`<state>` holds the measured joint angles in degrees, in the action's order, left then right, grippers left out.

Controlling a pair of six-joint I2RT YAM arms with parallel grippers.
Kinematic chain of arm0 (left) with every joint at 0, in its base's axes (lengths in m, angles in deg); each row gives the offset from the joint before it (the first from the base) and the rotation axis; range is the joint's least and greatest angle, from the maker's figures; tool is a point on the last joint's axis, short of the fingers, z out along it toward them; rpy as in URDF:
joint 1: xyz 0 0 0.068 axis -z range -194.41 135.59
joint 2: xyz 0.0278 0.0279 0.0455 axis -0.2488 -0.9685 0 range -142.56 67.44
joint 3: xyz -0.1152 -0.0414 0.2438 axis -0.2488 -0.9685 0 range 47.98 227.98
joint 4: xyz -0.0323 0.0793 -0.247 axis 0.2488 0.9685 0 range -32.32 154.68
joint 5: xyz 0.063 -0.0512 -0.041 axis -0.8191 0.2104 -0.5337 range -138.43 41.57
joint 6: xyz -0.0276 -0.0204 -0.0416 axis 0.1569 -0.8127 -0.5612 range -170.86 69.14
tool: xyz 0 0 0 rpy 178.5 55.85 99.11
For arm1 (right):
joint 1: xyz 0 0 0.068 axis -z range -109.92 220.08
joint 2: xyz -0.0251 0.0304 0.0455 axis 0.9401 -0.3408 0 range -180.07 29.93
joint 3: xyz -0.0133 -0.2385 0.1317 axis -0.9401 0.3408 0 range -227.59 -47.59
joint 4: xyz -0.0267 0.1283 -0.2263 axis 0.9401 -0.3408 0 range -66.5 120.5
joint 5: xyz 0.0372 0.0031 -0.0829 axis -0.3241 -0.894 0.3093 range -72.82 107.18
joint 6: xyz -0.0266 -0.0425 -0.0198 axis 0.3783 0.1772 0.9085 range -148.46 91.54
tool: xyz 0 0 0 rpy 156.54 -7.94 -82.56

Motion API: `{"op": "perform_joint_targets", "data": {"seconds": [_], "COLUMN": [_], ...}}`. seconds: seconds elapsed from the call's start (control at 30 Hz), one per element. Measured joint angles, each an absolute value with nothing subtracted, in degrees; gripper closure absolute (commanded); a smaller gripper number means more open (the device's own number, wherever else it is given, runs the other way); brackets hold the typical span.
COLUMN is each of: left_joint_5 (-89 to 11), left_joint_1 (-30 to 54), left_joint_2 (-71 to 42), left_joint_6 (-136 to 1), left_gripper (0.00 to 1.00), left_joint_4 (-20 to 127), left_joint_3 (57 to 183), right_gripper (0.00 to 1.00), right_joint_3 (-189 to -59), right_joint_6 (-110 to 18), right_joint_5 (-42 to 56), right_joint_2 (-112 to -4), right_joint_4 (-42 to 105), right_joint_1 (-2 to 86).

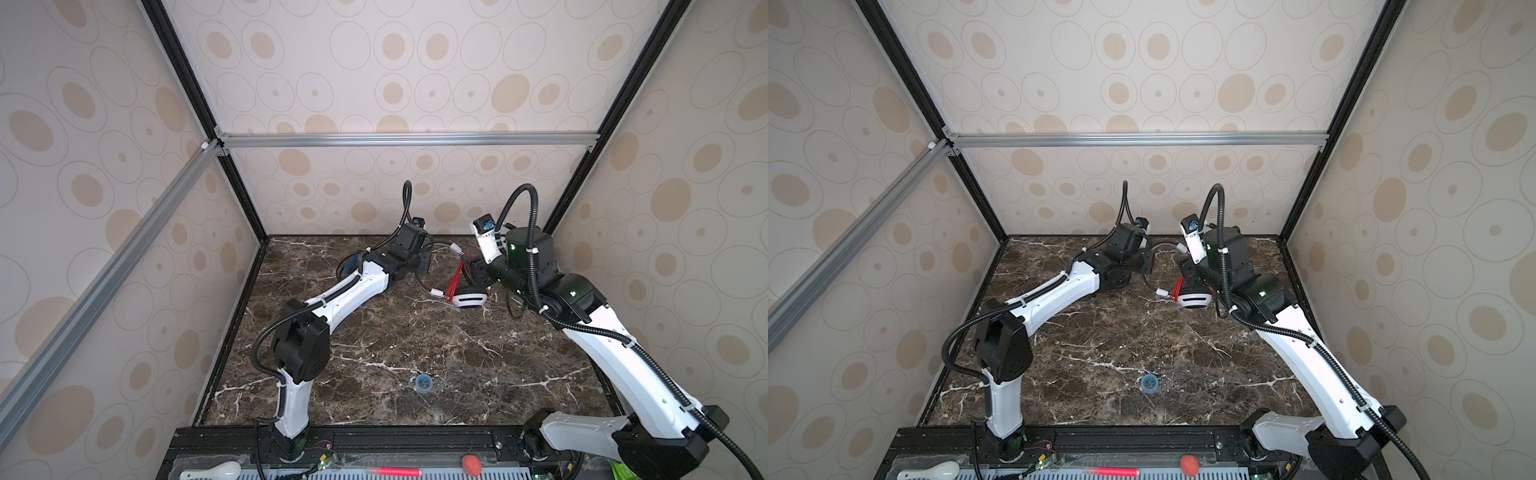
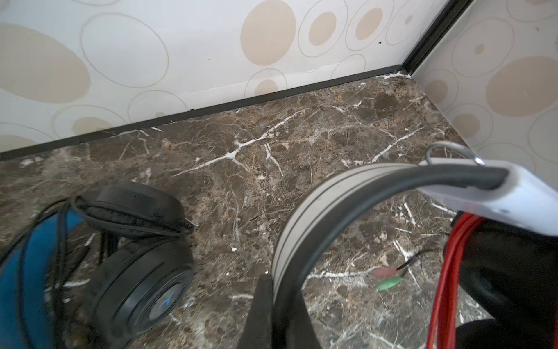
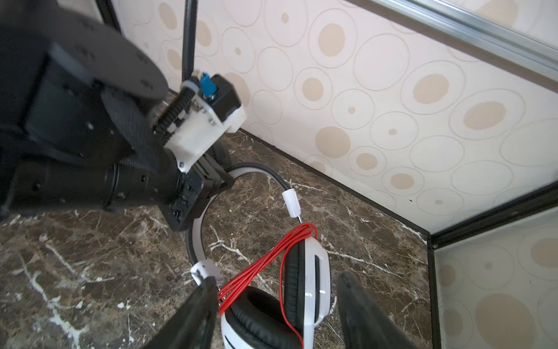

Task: Wrap the headphones
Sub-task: 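Set the headset down and open the left gripper while the right withdraws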

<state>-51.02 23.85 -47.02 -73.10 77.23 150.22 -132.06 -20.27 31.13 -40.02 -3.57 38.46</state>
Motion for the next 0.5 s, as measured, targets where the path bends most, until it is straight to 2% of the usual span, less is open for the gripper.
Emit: {"op": "perform_joint_targets", "data": {"seconds": [0.13,0.33,0.5], "left_joint_5": [-49.64,-48.11,-47.8], "left_joint_1": [23.5,23.26,23.15], "left_joint_2": [-51.74,-55.65,-59.85], "left_joint_6": [-75.57,-78.37,-80.47], "left_gripper": [1.0,1.0,1.0], "left_joint_4": [74.63,72.75,70.32], "left_joint_3": [150.24,150.24,153.24], "right_gripper": [0.34,0.34,0.34], "right_joint_3": [-131.16,-126.64,-126.64], "right_joint_6": [-21.52,-26.44,-27.35], "right_joint_5": [31.59,28.07,27.42], "right_joint_2": [-39.52,-36.39,-36.28], "right_joint_4": [-2.34,-1.03,-1.4], "right_joint_1": [40.8,48.88,50.68]}}
